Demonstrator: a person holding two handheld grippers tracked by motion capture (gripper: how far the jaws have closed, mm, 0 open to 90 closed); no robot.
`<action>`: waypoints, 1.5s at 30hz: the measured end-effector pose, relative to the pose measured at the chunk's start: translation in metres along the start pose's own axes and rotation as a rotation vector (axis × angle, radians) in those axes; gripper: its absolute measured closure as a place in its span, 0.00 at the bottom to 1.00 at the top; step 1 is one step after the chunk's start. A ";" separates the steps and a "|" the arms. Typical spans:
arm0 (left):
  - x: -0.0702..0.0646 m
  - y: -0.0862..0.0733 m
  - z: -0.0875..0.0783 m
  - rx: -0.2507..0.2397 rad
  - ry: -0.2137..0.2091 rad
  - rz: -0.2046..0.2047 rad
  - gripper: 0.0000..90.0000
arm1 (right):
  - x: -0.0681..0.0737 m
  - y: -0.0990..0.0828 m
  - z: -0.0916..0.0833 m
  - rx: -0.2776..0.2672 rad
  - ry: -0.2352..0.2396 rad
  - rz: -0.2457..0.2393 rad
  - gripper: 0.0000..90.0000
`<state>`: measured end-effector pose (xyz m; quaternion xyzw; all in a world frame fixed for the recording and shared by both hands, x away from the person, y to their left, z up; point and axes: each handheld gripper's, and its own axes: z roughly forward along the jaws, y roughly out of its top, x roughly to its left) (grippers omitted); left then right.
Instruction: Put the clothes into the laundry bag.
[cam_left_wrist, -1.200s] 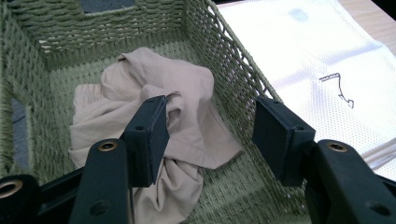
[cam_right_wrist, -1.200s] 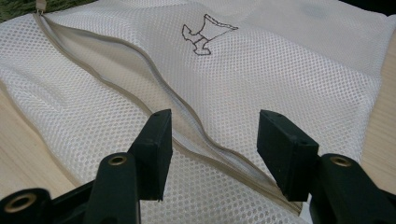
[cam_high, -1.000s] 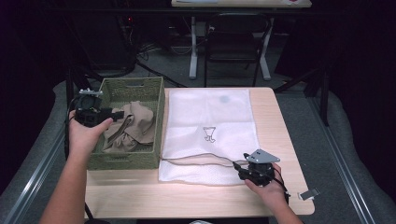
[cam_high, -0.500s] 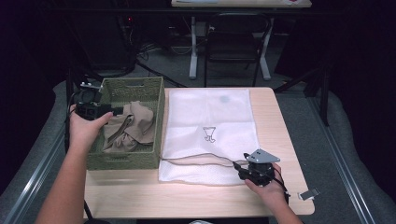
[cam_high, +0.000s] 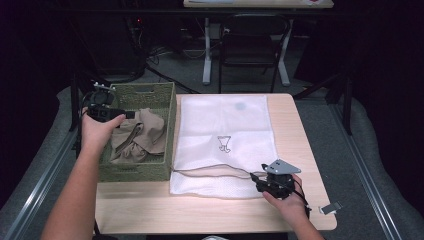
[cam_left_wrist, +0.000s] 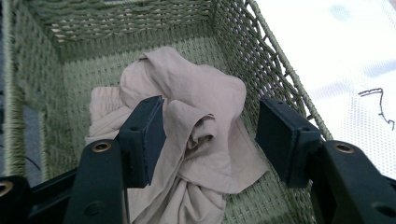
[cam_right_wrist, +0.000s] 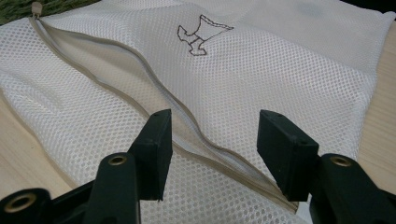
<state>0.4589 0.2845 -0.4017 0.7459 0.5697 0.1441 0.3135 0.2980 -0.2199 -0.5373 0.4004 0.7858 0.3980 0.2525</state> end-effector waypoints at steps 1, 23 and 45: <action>0.001 0.000 0.002 -0.003 0.003 -0.004 0.46 | 0.000 0.000 0.000 -0.001 0.001 0.001 0.50; -0.001 0.008 0.042 0.096 0.058 0.000 0.45 | -0.004 0.000 -0.002 -0.015 -0.001 0.012 0.50; -0.010 0.020 0.055 0.130 0.048 0.018 0.43 | -0.008 0.000 -0.003 -0.026 -0.025 0.025 0.50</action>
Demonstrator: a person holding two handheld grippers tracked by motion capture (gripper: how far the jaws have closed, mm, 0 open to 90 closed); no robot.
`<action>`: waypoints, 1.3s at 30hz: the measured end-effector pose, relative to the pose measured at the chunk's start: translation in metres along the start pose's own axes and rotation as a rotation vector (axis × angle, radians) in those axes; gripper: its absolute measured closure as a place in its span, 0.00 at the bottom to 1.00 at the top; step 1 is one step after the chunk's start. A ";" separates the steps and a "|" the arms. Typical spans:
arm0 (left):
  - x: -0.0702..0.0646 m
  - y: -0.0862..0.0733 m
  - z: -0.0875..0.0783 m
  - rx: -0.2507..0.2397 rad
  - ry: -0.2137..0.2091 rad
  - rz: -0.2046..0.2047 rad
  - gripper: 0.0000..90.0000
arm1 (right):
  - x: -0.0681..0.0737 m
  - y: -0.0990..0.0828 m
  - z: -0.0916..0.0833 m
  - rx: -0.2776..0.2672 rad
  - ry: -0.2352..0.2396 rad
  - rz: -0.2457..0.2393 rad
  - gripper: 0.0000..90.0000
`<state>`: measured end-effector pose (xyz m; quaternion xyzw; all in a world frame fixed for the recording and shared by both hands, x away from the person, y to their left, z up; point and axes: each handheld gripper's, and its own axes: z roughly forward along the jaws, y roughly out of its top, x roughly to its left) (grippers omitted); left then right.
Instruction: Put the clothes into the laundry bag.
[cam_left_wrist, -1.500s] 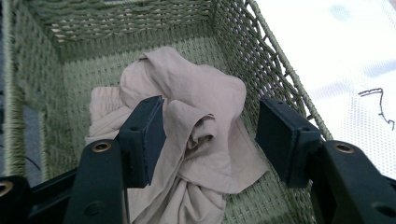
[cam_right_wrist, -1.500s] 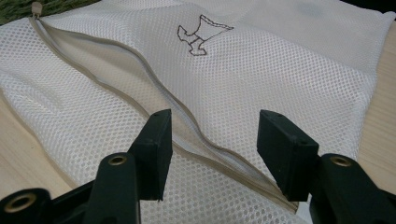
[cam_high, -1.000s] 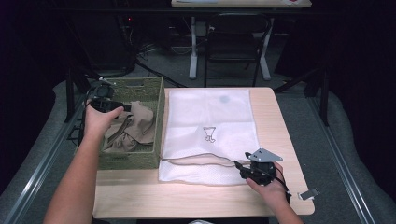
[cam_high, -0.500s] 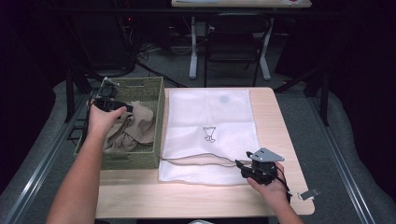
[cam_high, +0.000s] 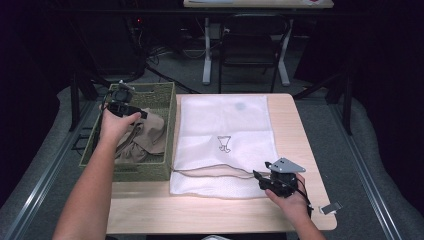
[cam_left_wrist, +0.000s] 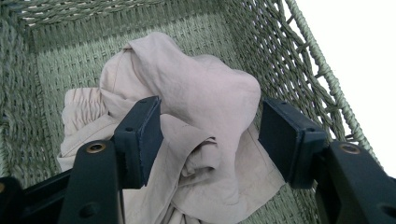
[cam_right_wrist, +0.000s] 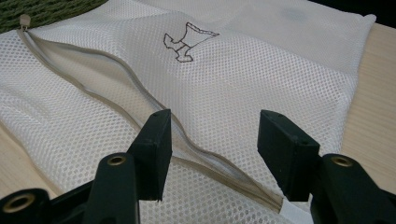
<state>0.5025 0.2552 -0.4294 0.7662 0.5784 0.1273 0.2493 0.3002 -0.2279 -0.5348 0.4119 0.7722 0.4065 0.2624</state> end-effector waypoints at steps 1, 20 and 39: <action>0.002 0.000 0.001 0.003 0.007 0.002 0.43 | 0.000 0.000 0.000 -0.001 -0.001 0.000 0.50; 0.006 -0.016 0.039 0.088 -0.002 -0.025 0.43 | 0.001 0.000 0.001 0.002 -0.004 -0.011 0.49; 0.003 -0.020 0.065 0.111 0.004 -0.034 0.40 | 0.003 0.000 0.000 0.001 0.013 -0.025 0.50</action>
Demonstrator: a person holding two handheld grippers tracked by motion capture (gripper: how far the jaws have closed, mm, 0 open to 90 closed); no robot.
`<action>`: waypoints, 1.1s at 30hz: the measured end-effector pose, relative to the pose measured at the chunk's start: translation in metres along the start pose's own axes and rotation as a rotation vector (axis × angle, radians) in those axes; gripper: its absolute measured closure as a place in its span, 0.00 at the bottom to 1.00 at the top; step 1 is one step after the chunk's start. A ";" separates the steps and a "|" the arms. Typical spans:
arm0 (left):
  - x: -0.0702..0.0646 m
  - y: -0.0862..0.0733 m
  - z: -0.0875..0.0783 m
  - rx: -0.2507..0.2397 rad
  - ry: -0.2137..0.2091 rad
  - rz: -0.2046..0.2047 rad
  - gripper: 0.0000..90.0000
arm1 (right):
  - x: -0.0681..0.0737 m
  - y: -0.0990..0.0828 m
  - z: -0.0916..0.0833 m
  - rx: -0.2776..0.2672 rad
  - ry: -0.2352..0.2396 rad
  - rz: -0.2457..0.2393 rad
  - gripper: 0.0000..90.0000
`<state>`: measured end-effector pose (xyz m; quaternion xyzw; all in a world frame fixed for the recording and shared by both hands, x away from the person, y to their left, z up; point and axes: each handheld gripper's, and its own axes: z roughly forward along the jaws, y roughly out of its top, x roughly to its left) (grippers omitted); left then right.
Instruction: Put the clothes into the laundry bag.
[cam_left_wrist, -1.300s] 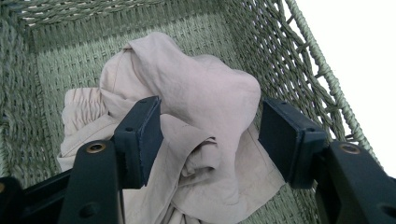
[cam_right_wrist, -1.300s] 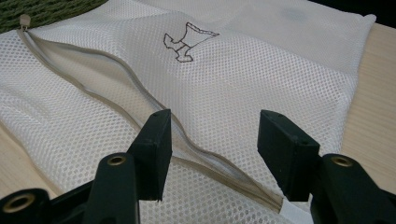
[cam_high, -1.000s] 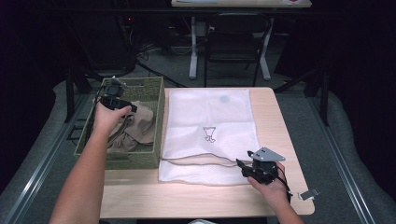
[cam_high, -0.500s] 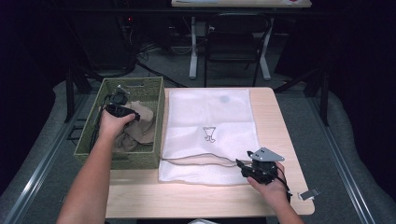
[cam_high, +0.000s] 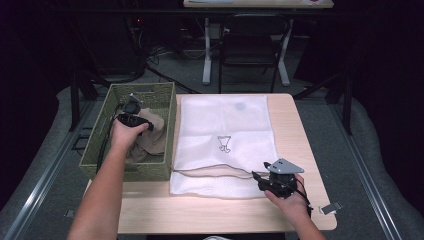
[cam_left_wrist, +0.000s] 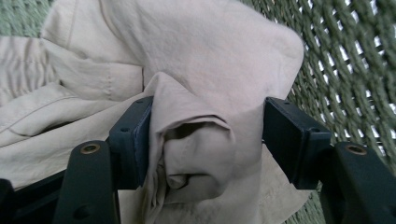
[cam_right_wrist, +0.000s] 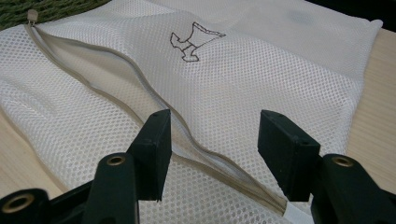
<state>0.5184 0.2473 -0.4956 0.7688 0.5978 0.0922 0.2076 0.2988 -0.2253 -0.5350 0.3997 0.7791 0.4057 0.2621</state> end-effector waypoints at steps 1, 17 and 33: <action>0.000 0.000 0.001 0.009 0.004 0.003 0.40 | 0.000 0.000 0.000 0.000 0.000 -0.002 0.50; 0.004 0.000 0.020 0.056 0.030 -0.027 0.31 | 0.004 -0.001 0.001 0.011 0.018 -0.028 0.49; 0.006 -0.006 0.035 0.063 0.048 -0.050 0.24 | 0.005 -0.002 0.003 0.024 0.027 -0.035 0.49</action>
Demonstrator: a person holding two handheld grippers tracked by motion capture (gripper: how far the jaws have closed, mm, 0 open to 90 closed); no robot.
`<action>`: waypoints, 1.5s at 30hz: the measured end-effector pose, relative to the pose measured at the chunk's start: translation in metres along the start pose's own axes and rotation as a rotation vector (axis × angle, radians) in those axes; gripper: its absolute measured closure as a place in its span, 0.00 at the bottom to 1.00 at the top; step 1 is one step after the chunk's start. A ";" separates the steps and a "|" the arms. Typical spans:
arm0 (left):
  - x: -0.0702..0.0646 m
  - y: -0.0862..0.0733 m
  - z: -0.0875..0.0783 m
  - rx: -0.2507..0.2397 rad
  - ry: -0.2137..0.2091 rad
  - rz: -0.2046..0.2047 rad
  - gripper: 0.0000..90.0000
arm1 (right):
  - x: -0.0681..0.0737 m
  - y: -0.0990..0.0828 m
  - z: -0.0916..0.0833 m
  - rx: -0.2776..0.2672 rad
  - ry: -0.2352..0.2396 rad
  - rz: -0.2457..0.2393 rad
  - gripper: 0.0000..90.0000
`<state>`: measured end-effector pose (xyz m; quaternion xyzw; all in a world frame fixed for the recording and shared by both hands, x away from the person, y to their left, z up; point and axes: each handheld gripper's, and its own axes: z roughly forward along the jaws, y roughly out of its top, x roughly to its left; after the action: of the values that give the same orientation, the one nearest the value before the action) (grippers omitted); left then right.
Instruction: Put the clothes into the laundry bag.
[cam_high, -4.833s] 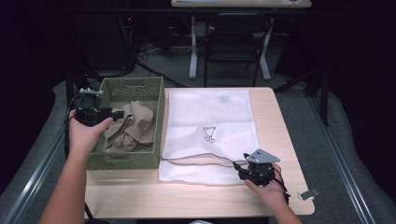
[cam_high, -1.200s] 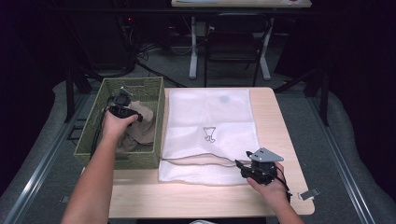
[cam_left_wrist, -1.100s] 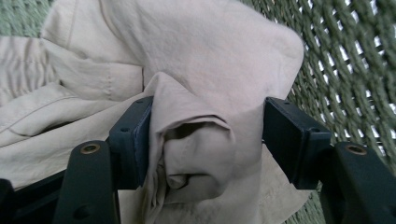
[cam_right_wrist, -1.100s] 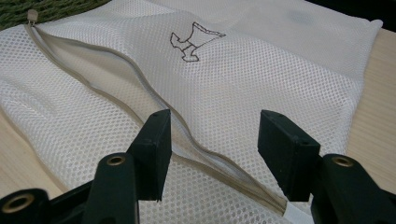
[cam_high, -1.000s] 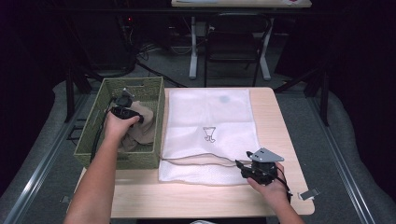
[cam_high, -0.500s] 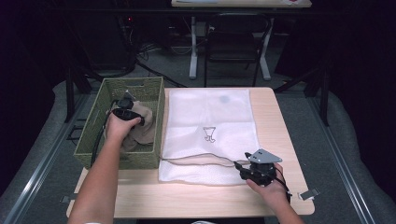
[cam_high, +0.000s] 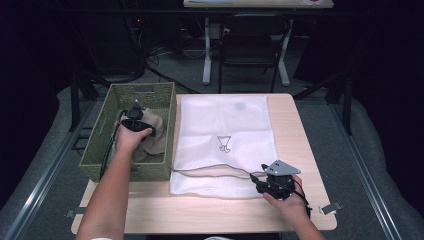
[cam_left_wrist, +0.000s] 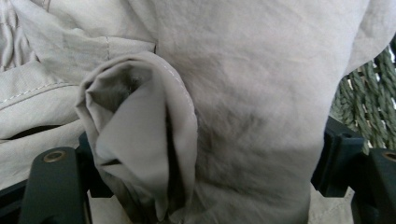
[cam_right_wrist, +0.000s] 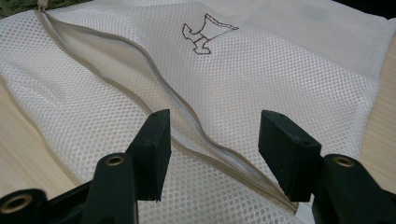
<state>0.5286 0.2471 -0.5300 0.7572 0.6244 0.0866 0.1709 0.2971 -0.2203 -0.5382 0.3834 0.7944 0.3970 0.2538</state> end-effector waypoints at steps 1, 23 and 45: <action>0.000 0.000 0.001 0.002 0.006 0.001 0.24 | 0.000 0.000 0.000 0.000 0.000 0.001 0.49; -0.006 -0.003 0.009 0.022 0.079 0.030 0.23 | 0.004 0.000 0.001 0.007 0.007 -0.022 0.48; -0.006 -0.005 0.009 0.023 0.099 0.060 0.28 | 0.005 -0.001 0.003 0.012 0.017 -0.025 0.48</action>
<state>0.5260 0.2409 -0.5396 0.7724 0.6100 0.1219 0.1282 0.2964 -0.2156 -0.5413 0.3716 0.8035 0.3924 0.2496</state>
